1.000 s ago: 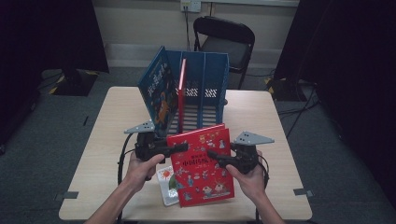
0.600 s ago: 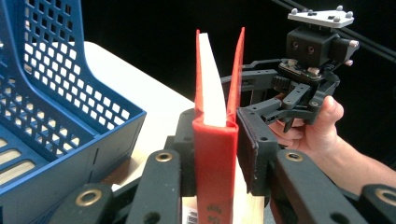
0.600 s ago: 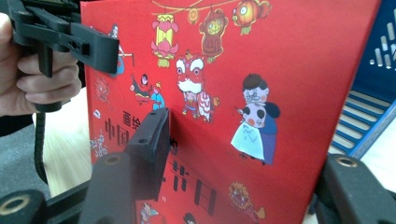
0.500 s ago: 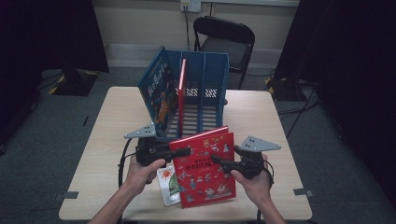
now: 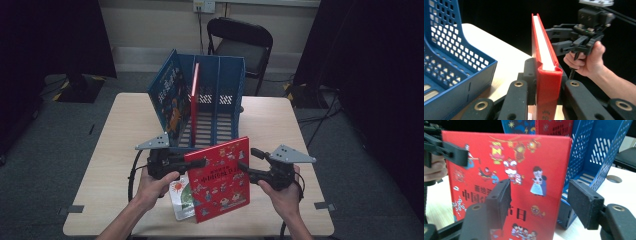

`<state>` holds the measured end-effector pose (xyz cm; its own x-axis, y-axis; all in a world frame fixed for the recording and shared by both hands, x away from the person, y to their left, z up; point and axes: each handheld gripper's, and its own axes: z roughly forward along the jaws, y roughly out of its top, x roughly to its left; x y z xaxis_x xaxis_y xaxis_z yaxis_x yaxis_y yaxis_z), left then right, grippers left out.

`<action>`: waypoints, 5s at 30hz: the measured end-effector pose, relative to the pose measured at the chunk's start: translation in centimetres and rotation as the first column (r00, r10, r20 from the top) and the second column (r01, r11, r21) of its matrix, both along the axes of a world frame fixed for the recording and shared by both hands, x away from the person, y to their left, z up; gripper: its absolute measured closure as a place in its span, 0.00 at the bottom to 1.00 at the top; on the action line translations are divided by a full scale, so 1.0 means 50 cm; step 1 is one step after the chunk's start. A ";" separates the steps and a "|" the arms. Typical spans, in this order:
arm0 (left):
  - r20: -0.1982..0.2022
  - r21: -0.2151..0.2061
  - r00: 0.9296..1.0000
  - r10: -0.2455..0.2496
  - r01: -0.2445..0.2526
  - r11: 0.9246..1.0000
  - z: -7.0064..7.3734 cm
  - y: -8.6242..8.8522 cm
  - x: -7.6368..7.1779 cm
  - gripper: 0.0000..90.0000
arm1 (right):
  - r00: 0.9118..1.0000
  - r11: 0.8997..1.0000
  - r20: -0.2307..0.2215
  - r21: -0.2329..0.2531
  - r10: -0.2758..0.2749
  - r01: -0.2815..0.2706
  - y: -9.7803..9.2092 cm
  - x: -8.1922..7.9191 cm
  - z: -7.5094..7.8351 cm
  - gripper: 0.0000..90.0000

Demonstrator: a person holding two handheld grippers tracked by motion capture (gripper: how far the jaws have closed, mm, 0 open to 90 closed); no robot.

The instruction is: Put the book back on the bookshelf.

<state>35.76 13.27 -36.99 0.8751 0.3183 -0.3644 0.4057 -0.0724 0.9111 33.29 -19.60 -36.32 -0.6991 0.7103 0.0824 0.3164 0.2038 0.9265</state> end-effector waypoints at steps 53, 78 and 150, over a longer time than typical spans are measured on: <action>0.136 0.045 0.986 0.096 -0.103 0.994 0.025 0.037 -0.006 0.85 | 0.997 0.999 0.053 -0.006 0.052 -0.052 0.089 0.055 0.015 0.45; 0.159 0.054 0.983 0.091 -0.100 0.993 0.025 0.040 -0.056 0.78 | 0.995 0.996 0.049 -0.037 0.083 -0.081 0.106 0.037 -0.008 0.35; 0.096 -0.036 0.995 0.017 -0.014 0.999 0.075 0.049 -0.061 0.46 | 0.994 0.997 0.088 -0.053 0.063 -0.059 0.102 0.008 -0.024 0.31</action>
<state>32.70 15.71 -33.22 0.9016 0.3208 -0.2901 0.3170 -0.0340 0.9478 33.68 -14.50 -37.52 -0.7440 0.6679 -0.0170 0.2184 0.2671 0.9386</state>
